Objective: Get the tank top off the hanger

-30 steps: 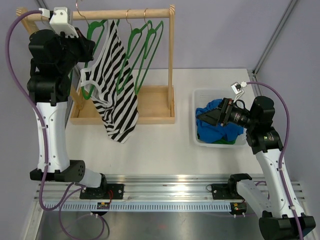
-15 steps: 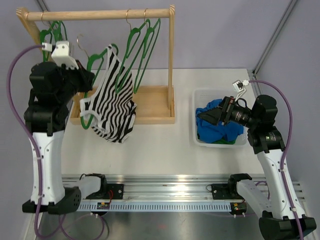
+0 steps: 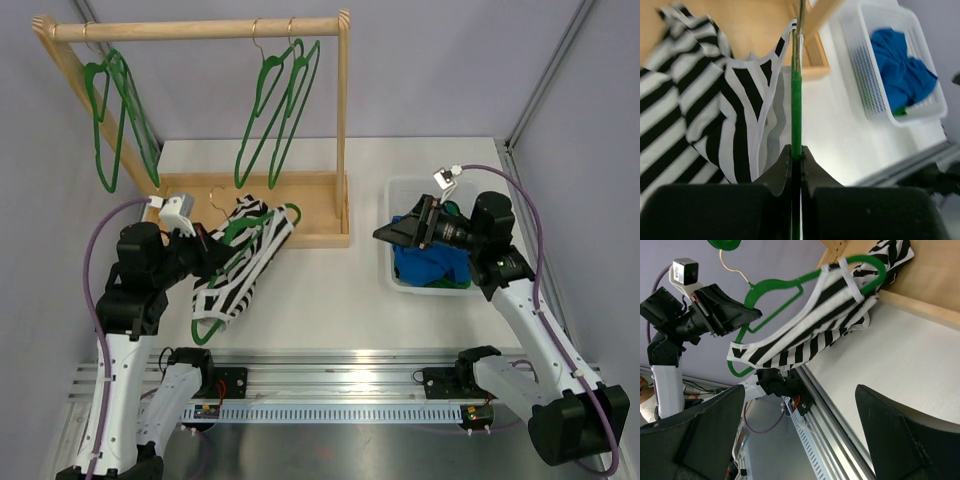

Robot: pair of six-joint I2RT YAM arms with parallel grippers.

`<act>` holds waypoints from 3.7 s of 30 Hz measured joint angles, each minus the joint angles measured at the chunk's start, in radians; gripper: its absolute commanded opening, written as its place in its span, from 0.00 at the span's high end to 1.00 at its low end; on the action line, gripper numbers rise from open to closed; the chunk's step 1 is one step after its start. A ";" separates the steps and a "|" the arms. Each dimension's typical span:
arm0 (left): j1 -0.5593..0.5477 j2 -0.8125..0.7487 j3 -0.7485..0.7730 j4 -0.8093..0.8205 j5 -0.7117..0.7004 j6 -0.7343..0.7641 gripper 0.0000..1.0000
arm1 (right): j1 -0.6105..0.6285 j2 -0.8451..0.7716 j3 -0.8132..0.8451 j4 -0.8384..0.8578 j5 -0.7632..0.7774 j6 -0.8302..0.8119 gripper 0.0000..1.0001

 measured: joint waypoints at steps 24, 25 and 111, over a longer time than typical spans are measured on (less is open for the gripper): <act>-0.031 -0.187 -0.372 0.255 0.468 -0.209 1.00 | 0.635 0.359 0.139 -0.095 0.792 -0.219 0.39; -0.031 -0.187 -0.372 0.256 0.468 -0.209 1.00 | 0.643 0.372 0.148 -0.107 0.810 -0.228 0.45; -0.109 -0.203 -0.028 1.019 -0.225 -0.013 1.00 | 0.430 -0.003 -0.081 -0.222 0.360 -0.217 1.00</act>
